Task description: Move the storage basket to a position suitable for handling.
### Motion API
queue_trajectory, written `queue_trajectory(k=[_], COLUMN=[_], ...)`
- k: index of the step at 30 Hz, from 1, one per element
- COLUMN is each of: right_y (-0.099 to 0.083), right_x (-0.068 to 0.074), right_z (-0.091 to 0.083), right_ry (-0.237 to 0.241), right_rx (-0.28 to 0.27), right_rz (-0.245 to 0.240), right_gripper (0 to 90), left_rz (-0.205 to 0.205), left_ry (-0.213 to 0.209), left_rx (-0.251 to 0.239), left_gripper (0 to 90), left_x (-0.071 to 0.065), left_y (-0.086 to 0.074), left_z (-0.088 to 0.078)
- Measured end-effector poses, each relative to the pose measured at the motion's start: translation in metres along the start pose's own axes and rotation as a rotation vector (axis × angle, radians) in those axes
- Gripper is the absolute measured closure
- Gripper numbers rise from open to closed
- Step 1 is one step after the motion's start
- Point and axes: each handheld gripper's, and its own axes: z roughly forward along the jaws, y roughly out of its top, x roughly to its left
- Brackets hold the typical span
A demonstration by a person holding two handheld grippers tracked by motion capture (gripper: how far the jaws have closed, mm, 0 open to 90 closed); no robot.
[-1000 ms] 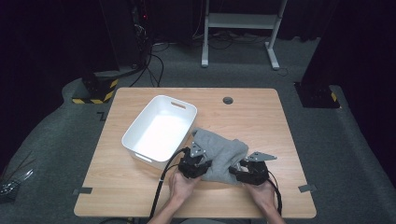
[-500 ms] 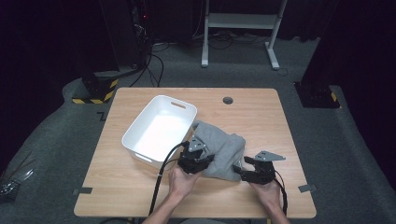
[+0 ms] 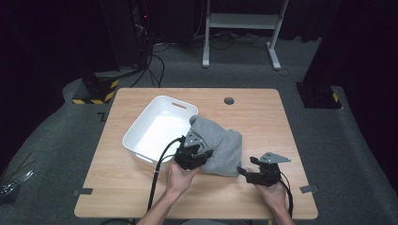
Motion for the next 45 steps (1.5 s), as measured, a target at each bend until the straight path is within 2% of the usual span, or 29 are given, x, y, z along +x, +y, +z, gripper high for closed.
queue_trajectory(k=[3, 6, 8, 9, 10, 11, 12, 13, 15, 16, 17, 18, 21, 25, 29, 38, 45], right_y=[0.0, -0.002, -0.003, -0.003, -0.003, -0.004, -0.004, -0.004, -0.004, -0.004, -0.004, -0.004, -0.005, -0.005, -0.006, -0.006, -0.006], right_x=[-0.001, -0.006, -0.009, -0.01, -0.01, -0.01, -0.01, -0.01, -0.009, -0.009, -0.008, -0.008, -0.008, -0.01, -0.012, -0.012, -0.012], right_z=[-0.001, -0.006, -0.008, -0.01, -0.01, -0.008, -0.008, -0.005, 0.0, 0.0, 0.004, 0.004, 0.012, 0.014, 0.016, 0.016, 0.016], right_ry=[0.018, 0.06, 0.057, 0.02, 0.02, -0.018, -0.018, -0.055, -0.096, -0.096, -0.135, -0.135, -0.189, -0.211, -0.214, -0.224, -0.228], right_rx=[-0.01, -0.043, -0.052, -0.038, -0.038, -0.016, -0.016, 0.013, 0.047, 0.047, 0.08, 0.08, 0.135, 0.145, 0.124, 0.127, 0.127], right_rz=[0.002, 0.038, 0.054, 0.047, 0.047, 0.043, 0.043, 0.035, 0.023, 0.023, 0.012, 0.012, 0.002, 0.006, 0.009, 0.023, 0.028], right_gripper=[27.4, 27.5, 27.5, 27.9, 27.9, 28.5, 28.5, 28.9, 29.4, 29.4, 30.3, 30.3, 31.5, 31.7, 29.0, 27.8, 27.8], left_rz=[-0.004, -0.006, -0.009, -0.018, -0.018, -0.014, -0.014, -0.015, -0.011, -0.011, -0.013, -0.013, -0.008, -0.007, -0.008, -0.003, -0.017], left_ry=[0.0, 0.006, 0.008, 0.004, 0.004, 0.007, 0.007, 0.002, 0.0, 0.0, -0.002, -0.002, -0.009, -0.016, -0.019, -0.017, -0.018], left_rx=[-0.004, -0.007, -0.009, -0.016, -0.016, -0.021, -0.021, -0.023, -0.026, -0.026, -0.029, -0.029, -0.037, -0.049, -0.06, -0.09, -0.107], left_gripper=[73.8, 73.8, 73.8, 73.8, 73.8, 73.8, 73.8, 73.8, 73.7, 73.8, 73.8, 73.8, 73.8, 73.8, 73.8, 73.8, 73.7], left_x=[0.003, 0.006, 0.008, 0.01, 0.01, 0.01, 0.01, 0.011, 0.012, 0.012, 0.012, 0.012, 0.014, 0.016, 0.019, 0.024, 0.03], left_y=[0.002, 0.003, 0.004, 0.005, 0.005, 0.007, 0.007, 0.009, 0.012, 0.012, 0.014, 0.014, 0.02, 0.025, 0.032, 0.046, 0.049], left_z=[-0.002, -0.005, -0.006, -0.008, -0.008, -0.009, -0.009, -0.01, -0.012, -0.012, -0.013, -0.013, -0.017, -0.022, -0.026, -0.037, -0.042])
